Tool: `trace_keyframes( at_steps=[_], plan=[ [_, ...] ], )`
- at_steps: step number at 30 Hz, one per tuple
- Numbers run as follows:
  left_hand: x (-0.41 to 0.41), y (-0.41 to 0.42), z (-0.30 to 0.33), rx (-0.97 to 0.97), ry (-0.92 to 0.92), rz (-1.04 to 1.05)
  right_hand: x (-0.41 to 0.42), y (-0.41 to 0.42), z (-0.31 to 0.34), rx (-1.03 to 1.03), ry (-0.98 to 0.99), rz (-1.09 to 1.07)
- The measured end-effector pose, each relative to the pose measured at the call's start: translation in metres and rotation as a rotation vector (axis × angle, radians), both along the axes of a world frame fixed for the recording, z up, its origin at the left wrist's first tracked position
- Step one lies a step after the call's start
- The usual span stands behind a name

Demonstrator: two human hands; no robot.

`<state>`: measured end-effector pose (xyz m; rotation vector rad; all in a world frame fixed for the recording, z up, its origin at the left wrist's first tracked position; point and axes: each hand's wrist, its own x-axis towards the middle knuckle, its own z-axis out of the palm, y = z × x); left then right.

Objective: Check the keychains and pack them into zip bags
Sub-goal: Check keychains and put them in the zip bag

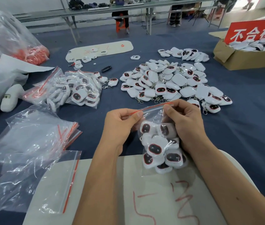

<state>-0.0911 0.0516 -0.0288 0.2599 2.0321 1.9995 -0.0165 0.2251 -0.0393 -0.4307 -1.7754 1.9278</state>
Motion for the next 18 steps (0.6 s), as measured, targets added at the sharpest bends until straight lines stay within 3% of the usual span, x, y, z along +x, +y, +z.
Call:
trace_keyframes(
  at_steps=[15,18],
  plan=[
    [-0.0049,-0.0019,-0.0051,0.034,0.069,0.068,-0.0003,0.0047,-0.0005,-0.193,0.052,-0.006],
    [0.0013,0.0045,-0.0049,0.079,-0.047,-0.001,0.0000,0.0079,0.0003,-0.259,0.076,0.005]
  ],
)
